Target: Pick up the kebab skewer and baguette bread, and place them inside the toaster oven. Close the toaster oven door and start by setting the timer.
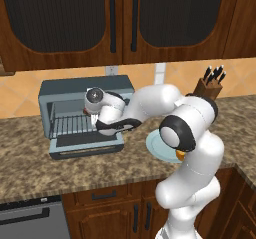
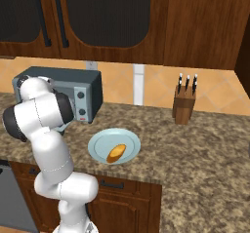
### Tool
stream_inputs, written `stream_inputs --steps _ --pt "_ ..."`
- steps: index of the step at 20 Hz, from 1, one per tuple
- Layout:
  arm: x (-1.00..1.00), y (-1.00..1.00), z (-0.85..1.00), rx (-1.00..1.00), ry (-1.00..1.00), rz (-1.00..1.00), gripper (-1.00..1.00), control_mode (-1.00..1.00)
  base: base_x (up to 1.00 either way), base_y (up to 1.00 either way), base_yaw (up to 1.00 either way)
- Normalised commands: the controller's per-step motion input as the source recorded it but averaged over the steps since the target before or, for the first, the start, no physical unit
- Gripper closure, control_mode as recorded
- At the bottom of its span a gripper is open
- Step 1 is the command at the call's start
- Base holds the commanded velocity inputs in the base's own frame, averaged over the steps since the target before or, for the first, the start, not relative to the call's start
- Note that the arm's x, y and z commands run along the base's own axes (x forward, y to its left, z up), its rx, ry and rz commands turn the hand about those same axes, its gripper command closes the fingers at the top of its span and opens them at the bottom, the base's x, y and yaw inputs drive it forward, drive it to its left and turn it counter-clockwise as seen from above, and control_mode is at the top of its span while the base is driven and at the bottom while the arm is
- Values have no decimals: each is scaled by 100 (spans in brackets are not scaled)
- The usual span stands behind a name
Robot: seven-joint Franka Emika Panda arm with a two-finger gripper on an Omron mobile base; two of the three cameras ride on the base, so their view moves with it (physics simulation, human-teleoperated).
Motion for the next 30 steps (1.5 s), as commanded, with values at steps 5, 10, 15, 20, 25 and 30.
stream_inputs --steps 5,10,15,20,25,30 --pt "0 0 0 0 0 0 -100 -100 0 0 0" --pt "0 0 0 0 0 0 -100 -100 0 0 0" --pt "-56 -32 8 1 1 -7 -100 -100 0 0 0" --pt "-87 -89 53 15 20 -40 -100 -100 0 0 0" --pt "-39 -100 87 29 34 -57 -100 -100 0 0 0" --pt "-20 -95 58 24 30 -70 -100 -100 0 0 0"
